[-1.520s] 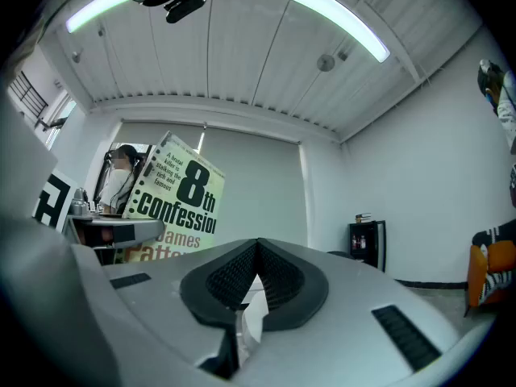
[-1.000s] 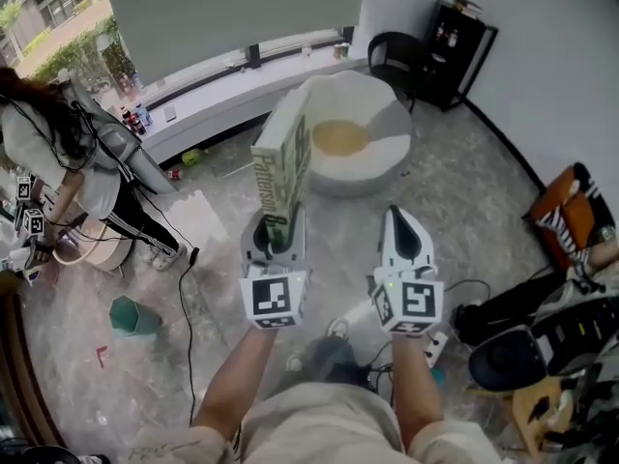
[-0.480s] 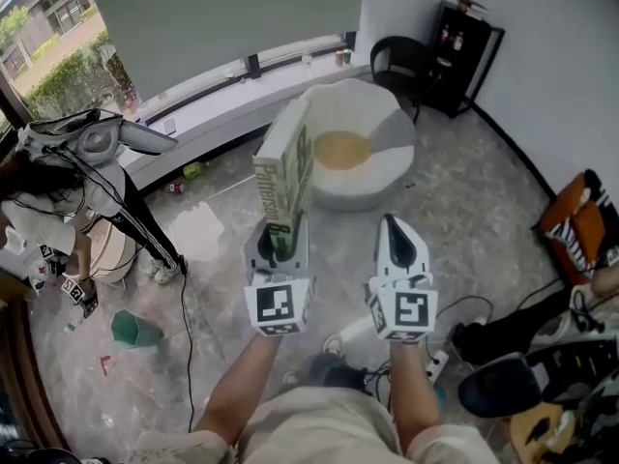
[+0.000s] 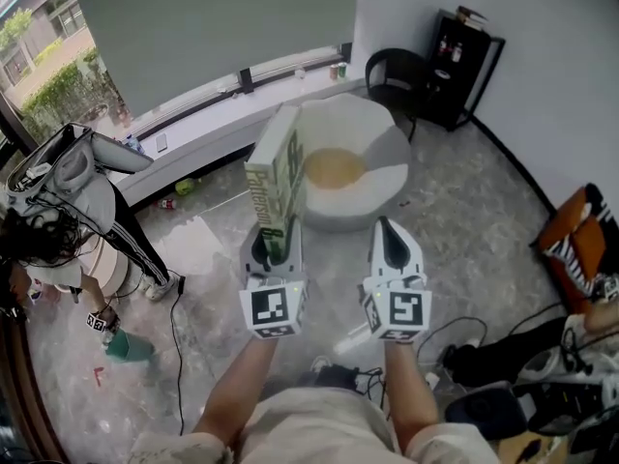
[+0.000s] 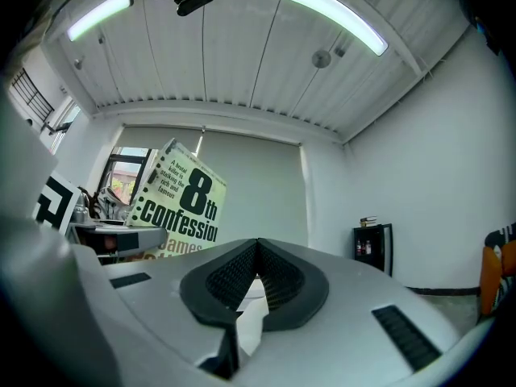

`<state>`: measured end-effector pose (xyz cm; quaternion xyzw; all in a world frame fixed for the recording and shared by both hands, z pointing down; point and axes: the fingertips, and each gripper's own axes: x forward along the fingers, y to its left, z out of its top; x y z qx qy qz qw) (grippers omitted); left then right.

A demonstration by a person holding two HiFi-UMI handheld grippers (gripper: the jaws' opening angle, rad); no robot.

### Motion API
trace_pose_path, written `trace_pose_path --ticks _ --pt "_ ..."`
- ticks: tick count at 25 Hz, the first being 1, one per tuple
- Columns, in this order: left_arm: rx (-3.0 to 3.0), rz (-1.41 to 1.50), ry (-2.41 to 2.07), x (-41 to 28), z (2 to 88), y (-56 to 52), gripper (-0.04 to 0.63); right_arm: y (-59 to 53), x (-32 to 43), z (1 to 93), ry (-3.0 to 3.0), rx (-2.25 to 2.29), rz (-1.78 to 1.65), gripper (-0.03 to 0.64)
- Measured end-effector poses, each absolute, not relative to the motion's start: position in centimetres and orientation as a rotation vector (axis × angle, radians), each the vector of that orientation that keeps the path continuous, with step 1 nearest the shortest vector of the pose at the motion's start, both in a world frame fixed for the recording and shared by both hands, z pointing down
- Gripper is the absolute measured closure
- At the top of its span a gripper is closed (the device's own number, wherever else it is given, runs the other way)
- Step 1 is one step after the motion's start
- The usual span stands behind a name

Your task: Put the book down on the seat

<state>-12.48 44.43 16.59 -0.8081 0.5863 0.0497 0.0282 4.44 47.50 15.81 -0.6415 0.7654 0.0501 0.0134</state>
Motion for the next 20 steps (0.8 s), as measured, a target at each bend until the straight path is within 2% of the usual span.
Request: trace_pose_path --ticks 11,20 --pt "-2.475 0.163 1.809 -10.5 16.9 40.3 0.430 43.0 6.5 16.5 2.396 -1.995 0.144 0.614" --pt "-2.462 0.194 1.793 -10.5 20.4 36.5 0.430 39.1 6.4 20.6 2.391 -1.970 0.156 0.614"
